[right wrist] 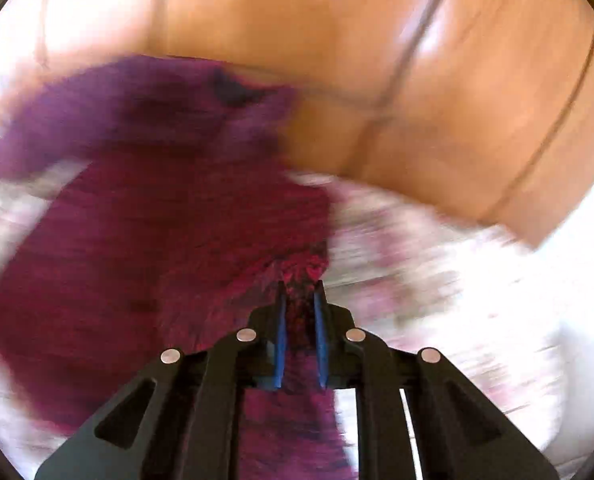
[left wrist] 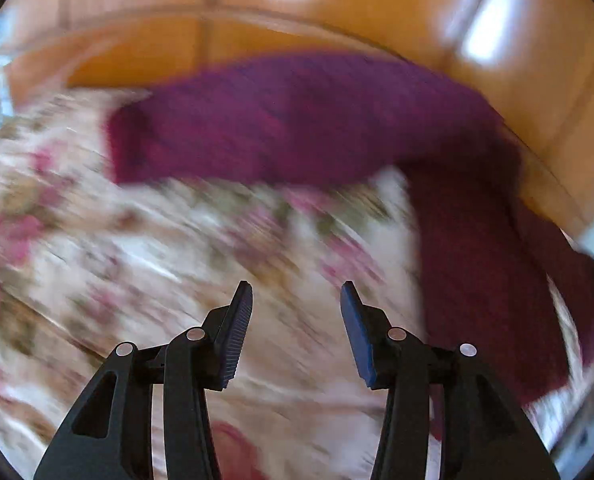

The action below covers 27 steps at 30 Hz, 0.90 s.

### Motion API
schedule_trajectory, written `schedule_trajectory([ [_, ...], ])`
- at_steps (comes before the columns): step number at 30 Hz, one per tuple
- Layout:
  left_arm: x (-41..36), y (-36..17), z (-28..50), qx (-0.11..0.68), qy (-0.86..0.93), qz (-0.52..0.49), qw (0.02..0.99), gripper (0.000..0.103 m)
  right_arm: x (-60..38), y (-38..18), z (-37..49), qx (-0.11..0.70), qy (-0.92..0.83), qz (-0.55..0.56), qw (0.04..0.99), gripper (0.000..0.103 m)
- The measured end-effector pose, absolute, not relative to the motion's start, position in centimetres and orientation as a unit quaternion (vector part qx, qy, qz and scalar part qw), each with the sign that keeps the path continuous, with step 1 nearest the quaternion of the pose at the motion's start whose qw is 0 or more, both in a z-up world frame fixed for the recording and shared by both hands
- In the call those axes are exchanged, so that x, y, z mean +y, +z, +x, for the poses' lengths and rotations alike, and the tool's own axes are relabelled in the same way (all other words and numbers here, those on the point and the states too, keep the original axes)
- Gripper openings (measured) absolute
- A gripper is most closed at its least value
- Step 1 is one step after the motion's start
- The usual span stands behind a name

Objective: Fold small clothes
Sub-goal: 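Shake out and lay the red sweater flat on the bed with both grippers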

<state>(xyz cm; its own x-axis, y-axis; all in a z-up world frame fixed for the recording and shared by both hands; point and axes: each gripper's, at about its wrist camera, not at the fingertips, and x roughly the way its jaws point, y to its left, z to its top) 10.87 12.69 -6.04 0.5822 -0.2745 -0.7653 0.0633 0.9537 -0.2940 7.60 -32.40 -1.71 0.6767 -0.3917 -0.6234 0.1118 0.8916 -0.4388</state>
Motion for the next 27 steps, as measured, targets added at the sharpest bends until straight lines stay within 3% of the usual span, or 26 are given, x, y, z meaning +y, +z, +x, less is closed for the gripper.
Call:
schedule_trajectory([
  [3, 10.3, -7.7, 10.5, 0.47, -0.133, -0.128, 0.863, 0.045, -36.6, -3.2, 10.2, 0.365, -0.256, -0.301, 0.843, 0.011],
  [5, 8.5, -8.6, 10.4, 0.482, -0.15, -0.126, 0.854, 0.045, -40.6, -4.6, 12.4, 0.383, -0.306, -0.306, 0.816, 0.024],
  [7, 7.0, -9.3, 10.5, 0.494, -0.164, -0.127, 0.844, 0.045, -43.2, -5.2, 13.6, 0.405, -0.315, -0.265, 0.816, 0.078],
  [8, 6.4, -9.6, 10.6, 0.5, -0.168, -0.129, 0.84, 0.045, -44.5, -5.1, 13.8, 0.411, -0.31, -0.222, 0.828, 0.087],
  [9, 6.0, -9.7, 10.6, 0.502, -0.171, -0.13, 0.838, 0.045, -45.1, -4.7, 13.6, 0.408, -0.312, -0.195, 0.836, 0.09],
  [11, 5.3, -9.7, 10.7, 0.499, -0.174, -0.133, 0.839, 0.054, -45.2, -4.1, 12.8, 0.399, -0.313, -0.147, 0.849, 0.091],
  [16, 4.8, -9.5, 10.5, 0.49, -0.187, -0.169, 0.834, 0.054, -41.2, -4.0, 7.2, 0.408, -0.165, 0.026, 0.898, 0.091],
  [22, 5.4, -10.0, 9.3, 0.487, -0.219, -0.24, 0.811, 0.054, -35.6, -10.5, 2.1, 0.481, -0.022, 0.182, 0.857, 0.088],
  [25, 4.5, -10.6, 9.1, 0.488, -0.216, -0.248, 0.809, 0.052, -33.5, -12.5, 1.6, 0.487, -0.019, 0.195, 0.851, 0.068],
  [26, 4.0, -10.9, 9.2, 0.492, -0.223, -0.245, 0.805, 0.046, -33.1, -12.6, 1.7, 0.482, -0.022, 0.189, 0.855, 0.062],
  [27, 3.4, -11.1, 9.2, 0.498, -0.222, -0.233, 0.805, 0.033, -32.6, -12.5, 2.0, 0.482, -0.016, 0.189, 0.856, 0.047],
])
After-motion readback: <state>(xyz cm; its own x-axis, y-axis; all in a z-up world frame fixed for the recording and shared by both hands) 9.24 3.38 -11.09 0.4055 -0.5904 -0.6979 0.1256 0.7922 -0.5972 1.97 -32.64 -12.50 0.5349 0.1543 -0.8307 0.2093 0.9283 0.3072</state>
